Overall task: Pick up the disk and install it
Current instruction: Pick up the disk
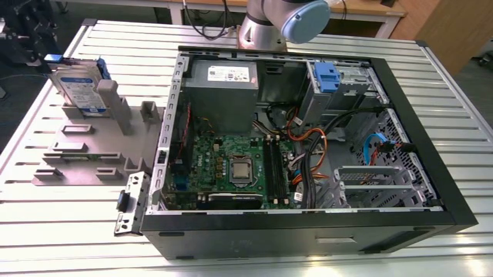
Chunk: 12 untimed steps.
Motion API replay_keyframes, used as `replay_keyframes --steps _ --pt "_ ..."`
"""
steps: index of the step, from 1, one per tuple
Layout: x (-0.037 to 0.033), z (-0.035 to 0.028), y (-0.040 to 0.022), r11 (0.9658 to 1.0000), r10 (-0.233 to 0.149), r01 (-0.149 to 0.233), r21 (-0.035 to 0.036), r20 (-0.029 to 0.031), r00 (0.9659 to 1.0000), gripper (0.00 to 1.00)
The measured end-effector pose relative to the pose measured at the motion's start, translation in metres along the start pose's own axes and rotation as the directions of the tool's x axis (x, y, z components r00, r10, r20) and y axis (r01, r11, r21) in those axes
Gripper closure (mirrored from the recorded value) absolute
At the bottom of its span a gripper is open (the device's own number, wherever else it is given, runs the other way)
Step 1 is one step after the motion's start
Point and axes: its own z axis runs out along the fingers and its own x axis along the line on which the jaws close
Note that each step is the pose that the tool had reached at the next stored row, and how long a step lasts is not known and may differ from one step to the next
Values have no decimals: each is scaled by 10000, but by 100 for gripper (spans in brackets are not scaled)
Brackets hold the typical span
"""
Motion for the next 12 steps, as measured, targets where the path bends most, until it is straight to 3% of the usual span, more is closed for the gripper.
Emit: replay_keyframes --steps 4,12 --pt "-2 33 -1 9998 -4 4 178 -5 10000 41" --pt "-2 130 -3 9999 -34 34 167 13 10000 41"
